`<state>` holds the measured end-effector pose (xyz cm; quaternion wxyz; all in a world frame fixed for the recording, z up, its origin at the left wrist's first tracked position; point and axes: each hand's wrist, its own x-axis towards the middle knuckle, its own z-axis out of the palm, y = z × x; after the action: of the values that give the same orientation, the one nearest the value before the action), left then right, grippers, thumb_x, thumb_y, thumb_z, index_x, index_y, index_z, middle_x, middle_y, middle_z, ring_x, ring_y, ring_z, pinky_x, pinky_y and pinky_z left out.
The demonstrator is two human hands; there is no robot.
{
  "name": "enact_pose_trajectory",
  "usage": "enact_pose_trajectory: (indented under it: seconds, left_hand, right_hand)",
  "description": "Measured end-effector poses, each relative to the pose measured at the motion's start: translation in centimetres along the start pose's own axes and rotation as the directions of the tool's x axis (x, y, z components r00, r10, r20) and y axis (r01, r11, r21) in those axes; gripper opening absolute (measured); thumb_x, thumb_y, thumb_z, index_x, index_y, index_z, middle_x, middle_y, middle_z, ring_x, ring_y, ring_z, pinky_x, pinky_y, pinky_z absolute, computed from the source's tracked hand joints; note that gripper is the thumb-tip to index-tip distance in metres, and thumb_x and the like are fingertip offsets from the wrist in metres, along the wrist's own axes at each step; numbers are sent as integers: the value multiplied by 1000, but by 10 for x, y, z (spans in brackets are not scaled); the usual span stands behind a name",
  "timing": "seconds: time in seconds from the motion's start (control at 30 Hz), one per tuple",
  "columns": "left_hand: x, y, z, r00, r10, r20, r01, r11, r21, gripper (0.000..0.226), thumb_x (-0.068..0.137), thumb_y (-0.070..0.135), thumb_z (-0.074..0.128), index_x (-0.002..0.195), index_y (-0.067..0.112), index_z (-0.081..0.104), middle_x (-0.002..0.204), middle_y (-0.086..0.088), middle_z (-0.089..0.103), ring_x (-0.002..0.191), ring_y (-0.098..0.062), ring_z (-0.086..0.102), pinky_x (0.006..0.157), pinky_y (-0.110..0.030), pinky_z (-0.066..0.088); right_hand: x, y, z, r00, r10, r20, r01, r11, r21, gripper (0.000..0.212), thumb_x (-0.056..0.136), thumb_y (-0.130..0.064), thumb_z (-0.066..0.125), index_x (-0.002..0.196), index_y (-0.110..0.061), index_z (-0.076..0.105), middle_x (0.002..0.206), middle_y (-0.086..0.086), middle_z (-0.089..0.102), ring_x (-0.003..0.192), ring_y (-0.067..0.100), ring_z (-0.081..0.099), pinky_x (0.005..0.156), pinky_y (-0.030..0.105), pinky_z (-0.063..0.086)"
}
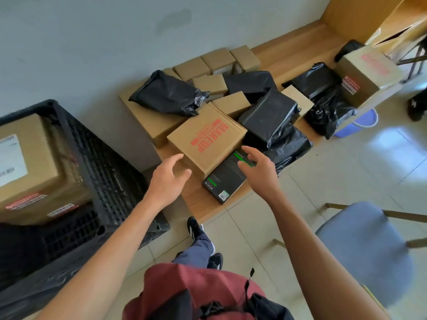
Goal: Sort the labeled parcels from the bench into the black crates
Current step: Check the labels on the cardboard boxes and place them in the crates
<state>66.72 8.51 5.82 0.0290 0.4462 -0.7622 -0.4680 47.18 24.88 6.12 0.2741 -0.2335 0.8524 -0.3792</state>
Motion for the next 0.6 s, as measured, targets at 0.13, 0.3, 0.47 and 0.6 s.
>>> enact_pose_trajectory:
  seconds: [0.13,0.3,0.47,0.6]
  left_hand:
    - [29,-3,8,995,-97,4,96,990,-106,60,103,36,61,157,31,38,162,5,39,151,-16,32,121,-43,31]
    - [59,-12,14,969,-248,7,241,933,-267,70,102,36,63,162,32,28,166,5,34,152,-20,33,122,-46,33]
    - [75,-16,25,934,-354,49,348,870,-348,78,101,38,65,165,28,21,168,3,32,154,-20,31,124,-48,29]
    - [81,-10,36,913,-407,24,385,841,-380,74,100,38,66,163,28,28,162,5,42,149,-19,39,122,-49,32]
  right_hand:
    - [37,-11,-2,1000,-12,29,14,997,-72,51,99,-20,67,149,-26,55,144,-6,60,127,9,55,105,27,43]
    - [83,-31,-1,995,-46,86,60,983,-173,54,99,-15,67,151,-19,52,122,1,66,93,12,60,67,0,42]
    - [120,-38,5,991,-40,125,67,975,-214,54,91,-9,63,143,-26,57,123,-3,65,101,16,62,88,40,55]
    - [143,-39,7,976,57,210,3,961,-275,68,93,-18,61,157,-28,40,148,8,53,130,29,54,108,52,48]
